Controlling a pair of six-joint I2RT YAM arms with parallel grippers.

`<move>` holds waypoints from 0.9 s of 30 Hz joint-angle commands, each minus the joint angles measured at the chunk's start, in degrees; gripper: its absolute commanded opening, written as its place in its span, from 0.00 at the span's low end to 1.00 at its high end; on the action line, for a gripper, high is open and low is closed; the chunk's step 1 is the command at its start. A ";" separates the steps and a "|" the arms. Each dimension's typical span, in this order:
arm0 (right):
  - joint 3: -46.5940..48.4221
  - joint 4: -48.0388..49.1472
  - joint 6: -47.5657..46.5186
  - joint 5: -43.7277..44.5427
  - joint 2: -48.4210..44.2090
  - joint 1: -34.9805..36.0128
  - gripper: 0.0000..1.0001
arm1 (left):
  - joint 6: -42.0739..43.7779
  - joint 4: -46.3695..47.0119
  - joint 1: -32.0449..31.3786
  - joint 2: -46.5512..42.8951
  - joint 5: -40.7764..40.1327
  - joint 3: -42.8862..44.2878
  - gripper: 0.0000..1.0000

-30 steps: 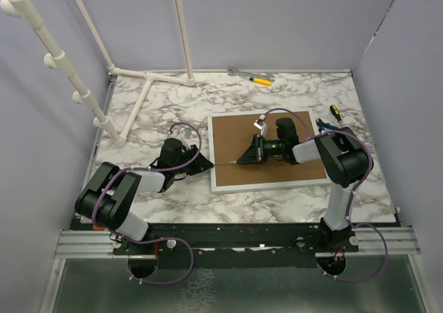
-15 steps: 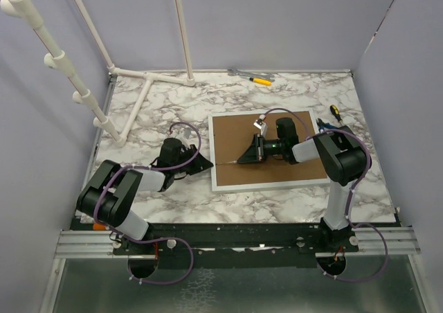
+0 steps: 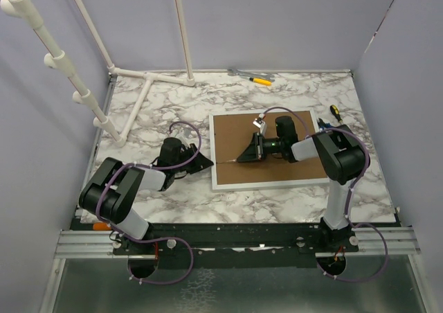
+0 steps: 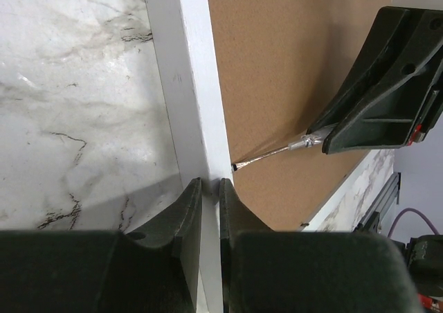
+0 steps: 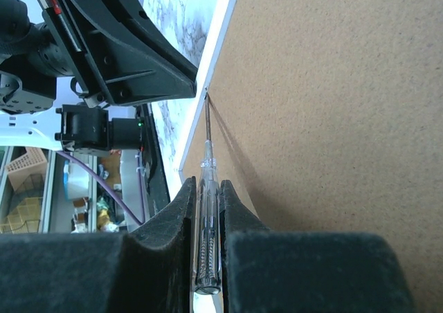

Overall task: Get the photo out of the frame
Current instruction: Release the photo frame item from the photo frame.

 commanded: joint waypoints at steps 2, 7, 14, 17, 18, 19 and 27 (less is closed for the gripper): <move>1.52 -1.33 0.44 1.03 0.40 3.32 0.01 | -0.52 1.16 -1.72 1.90 3.15 1.16 0.12; 4.35 -15.05 -5.20 4.22 -4.77 3.61 0.01 | -0.73 1.16 -2.14 0.91 2.99 0.72 0.12; 9.83 -30.96 -9.42 11.28 -11.39 6.33 0.01 | -1.34 1.16 -4.44 0.58 1.78 0.58 0.12; 13.69 -39.03 -9.95 15.76 -12.63 8.14 0.01 | -1.65 1.21 -5.53 0.38 1.30 0.75 0.12; 15.28 -41.39 -9.97 17.25 -12.82 8.83 0.01 | -1.72 1.22 -5.82 0.38 1.18 0.86 0.12; 16.72 -43.32 -9.85 18.72 -12.89 9.66 0.01 | -1.81 1.19 -6.16 0.34 1.08 0.93 0.12; 26.94 -53.05 -7.37 28.16 -12.30 16.20 0.01 | -2.61 1.25 -7.83 -0.27 0.43 1.07 0.12</move>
